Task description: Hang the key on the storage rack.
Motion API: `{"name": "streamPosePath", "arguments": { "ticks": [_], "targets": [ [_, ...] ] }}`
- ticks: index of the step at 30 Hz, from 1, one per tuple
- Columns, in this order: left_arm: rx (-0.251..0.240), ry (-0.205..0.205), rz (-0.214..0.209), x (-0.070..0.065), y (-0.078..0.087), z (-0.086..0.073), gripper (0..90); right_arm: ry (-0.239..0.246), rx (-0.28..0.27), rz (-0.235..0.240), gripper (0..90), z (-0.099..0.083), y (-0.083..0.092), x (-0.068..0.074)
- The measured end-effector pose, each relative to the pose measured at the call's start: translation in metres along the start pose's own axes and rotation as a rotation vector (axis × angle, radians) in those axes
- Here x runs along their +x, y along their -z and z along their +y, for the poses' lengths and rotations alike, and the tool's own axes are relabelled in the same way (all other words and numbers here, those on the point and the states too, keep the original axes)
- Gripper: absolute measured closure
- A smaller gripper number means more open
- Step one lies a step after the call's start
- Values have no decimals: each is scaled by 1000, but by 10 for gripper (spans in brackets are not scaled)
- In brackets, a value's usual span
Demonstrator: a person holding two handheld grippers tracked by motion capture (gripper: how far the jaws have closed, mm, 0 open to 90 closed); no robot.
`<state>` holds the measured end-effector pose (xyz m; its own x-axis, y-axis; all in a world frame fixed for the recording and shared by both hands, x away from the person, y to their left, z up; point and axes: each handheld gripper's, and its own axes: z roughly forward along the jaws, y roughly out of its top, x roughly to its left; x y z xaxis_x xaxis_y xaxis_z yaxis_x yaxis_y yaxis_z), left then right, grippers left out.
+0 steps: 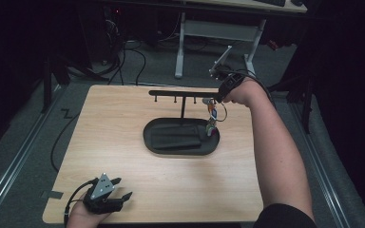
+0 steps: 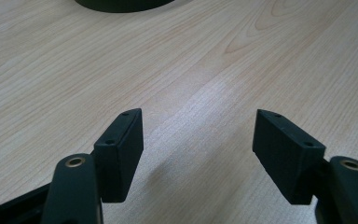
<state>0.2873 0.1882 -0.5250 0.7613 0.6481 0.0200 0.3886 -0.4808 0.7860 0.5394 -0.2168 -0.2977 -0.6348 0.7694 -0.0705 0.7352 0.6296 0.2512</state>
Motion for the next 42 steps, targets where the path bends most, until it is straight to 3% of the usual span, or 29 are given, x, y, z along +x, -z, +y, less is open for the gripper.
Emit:
{"name": "streamPosePath", "arguments": {
  "ticks": [1,11,26,29,35,38,42],
  "targets": [
    [1,0,-1,0,0,0,341,-17,8,3,874,0,-1,1],
    [10,-8,-4,-2,-1,0,345,-16,1,-5,872,1,-7,2],
    [18,-16,-5,-2,-2,0,345,-2,-11,-67,864,6,-12,6],
    [20,-16,-8,-2,-3,0,345,-13,-33,-88,778,7,-10,6],
    [29,-27,-12,-2,-3,0,344,-16,-64,-107,719,3,-5,11],
    [28,-31,-9,-3,-4,1,343,-22,-74,-125,647,-1,-2,13],
    [28,-35,-9,-4,-5,1,343,-72,-122,-116,542,-10,3,18]
  ]
}}
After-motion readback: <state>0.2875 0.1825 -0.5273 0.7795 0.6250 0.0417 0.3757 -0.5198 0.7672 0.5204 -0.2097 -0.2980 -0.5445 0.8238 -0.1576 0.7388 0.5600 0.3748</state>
